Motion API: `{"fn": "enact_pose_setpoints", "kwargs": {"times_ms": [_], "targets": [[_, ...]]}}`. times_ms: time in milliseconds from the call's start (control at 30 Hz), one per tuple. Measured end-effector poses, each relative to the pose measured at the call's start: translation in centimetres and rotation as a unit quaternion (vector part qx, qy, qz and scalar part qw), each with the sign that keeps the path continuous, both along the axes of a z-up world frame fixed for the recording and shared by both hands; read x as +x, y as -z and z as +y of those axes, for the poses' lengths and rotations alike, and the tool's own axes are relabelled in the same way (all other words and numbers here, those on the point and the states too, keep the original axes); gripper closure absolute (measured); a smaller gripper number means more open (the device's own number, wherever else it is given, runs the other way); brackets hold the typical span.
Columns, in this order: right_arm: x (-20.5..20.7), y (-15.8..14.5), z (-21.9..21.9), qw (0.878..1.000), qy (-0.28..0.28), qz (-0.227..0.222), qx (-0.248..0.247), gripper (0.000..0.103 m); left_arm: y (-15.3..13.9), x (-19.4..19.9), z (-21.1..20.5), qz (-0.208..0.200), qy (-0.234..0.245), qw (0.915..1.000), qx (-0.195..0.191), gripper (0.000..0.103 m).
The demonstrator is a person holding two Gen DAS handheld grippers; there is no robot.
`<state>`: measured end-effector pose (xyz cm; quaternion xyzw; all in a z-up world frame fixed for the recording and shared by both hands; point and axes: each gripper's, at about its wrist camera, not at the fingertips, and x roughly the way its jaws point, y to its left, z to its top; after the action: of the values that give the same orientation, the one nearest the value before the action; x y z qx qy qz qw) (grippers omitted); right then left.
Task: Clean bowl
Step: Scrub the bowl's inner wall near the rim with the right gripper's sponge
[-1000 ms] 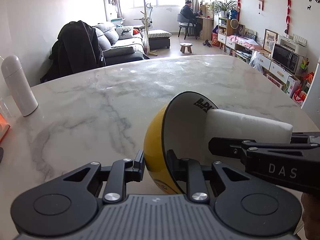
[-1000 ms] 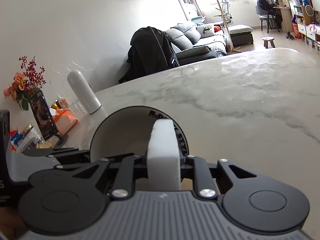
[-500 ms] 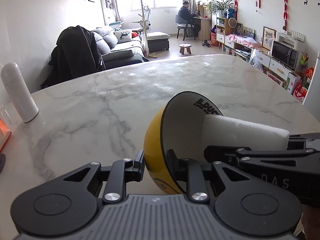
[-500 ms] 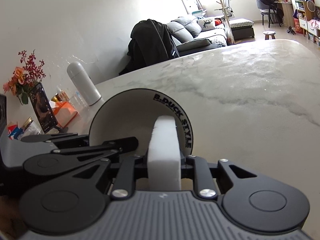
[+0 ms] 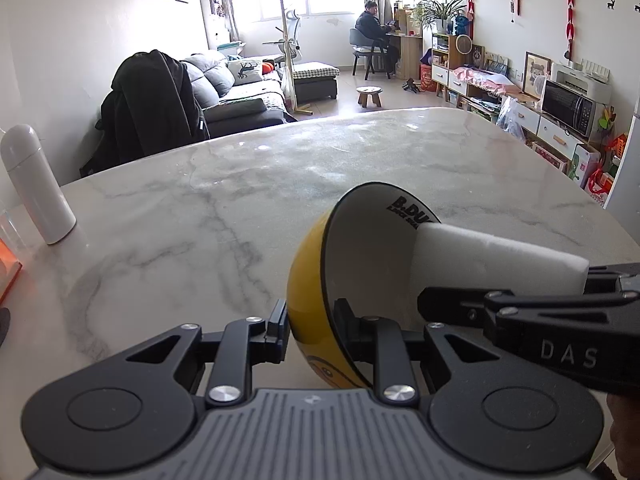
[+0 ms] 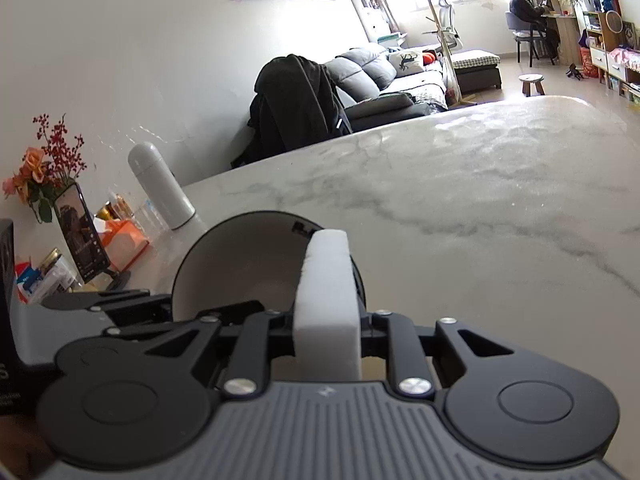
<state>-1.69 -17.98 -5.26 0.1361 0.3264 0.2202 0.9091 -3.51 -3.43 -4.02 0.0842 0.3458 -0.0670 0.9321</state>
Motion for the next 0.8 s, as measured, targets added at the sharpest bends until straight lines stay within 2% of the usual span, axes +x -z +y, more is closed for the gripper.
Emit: {"fn": "enact_pose_setpoints", "kwargs": {"times_ms": [267,600,800], "targets": [[-0.3,0.4,1.0,1.000,-0.018,0.007,-0.006,0.080,0.0,0.2,0.2,0.003,0.000,1.0000,-0.003,0.079],[0.2,-1.2,-0.3,1.000,0.005,-0.023,-0.016,0.080,0.1,0.3,0.3,0.005,0.000,1.0000,-0.003,0.078],[0.1,-0.5,0.3,1.000,-0.008,-0.010,-0.016,0.080,0.2,0.3,0.3,0.006,0.002,1.0000,-0.002,0.078]]}}
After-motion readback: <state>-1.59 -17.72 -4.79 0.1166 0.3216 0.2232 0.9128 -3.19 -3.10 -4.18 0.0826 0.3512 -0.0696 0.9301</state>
